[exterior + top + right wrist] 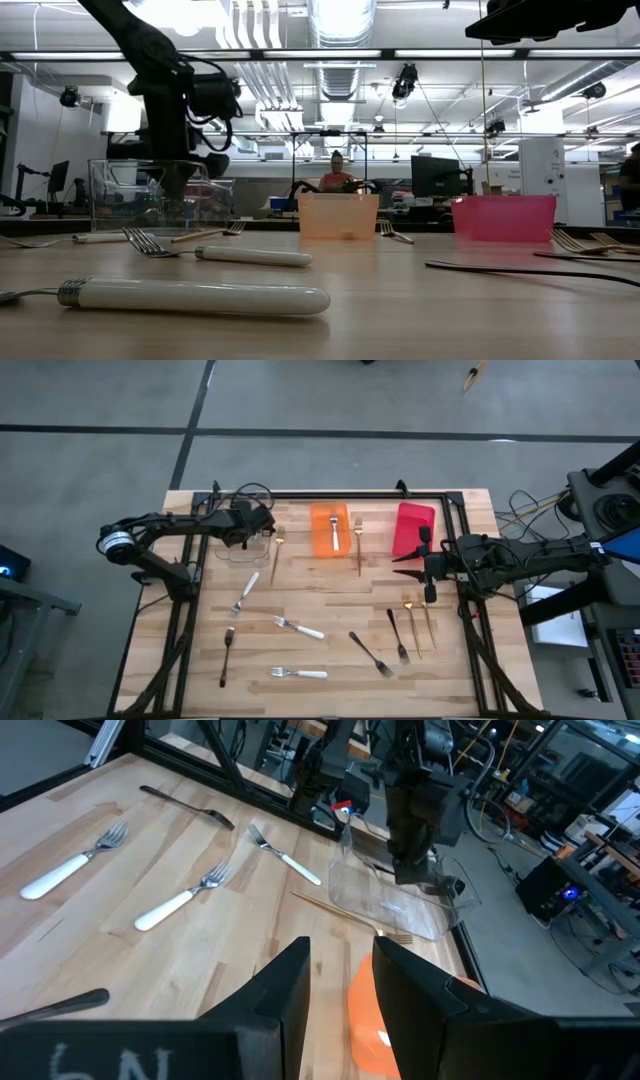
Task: Sort silverware by color (type)
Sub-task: Put the top center black fork into the transparent bin
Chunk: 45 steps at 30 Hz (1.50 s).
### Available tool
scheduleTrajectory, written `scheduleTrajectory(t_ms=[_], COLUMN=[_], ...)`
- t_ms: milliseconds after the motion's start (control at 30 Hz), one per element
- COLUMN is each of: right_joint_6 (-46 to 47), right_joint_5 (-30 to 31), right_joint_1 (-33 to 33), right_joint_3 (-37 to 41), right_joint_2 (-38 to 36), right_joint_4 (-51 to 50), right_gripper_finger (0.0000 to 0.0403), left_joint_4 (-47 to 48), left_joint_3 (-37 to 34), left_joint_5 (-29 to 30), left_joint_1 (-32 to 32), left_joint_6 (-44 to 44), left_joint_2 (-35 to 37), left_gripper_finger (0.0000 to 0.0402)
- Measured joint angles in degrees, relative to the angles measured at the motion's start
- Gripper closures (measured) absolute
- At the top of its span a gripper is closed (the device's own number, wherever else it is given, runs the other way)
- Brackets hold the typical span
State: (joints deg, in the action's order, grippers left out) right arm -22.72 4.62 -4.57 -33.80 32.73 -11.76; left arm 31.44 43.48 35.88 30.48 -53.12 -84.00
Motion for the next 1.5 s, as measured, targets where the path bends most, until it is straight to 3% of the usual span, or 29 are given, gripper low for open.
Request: scheduleTrajectory(t_ms=[300, 1500], right_joint_6=[0.0, -0.02], right_joint_5=[0.0, 0.0], right_joint_1=[0.01, 0.01], right_joint_3=[0.0, 0.0], right_joint_2=[0.0, 0.0], right_joint_4=[-0.02, -0.05], right_gripper_finger=[0.03, 0.03], left_joint_4=[-2.29, -2.36], left_joint_3=[0.26, 0.0], left_joint_5=[-0.59, -0.46], left_joint_1=[-0.04, 0.0], left_joint_6=[-0.55, 0.72], left_joint_2=[-3.31, -3.29], left_gripper_finger=[0.0402, 0.0401])
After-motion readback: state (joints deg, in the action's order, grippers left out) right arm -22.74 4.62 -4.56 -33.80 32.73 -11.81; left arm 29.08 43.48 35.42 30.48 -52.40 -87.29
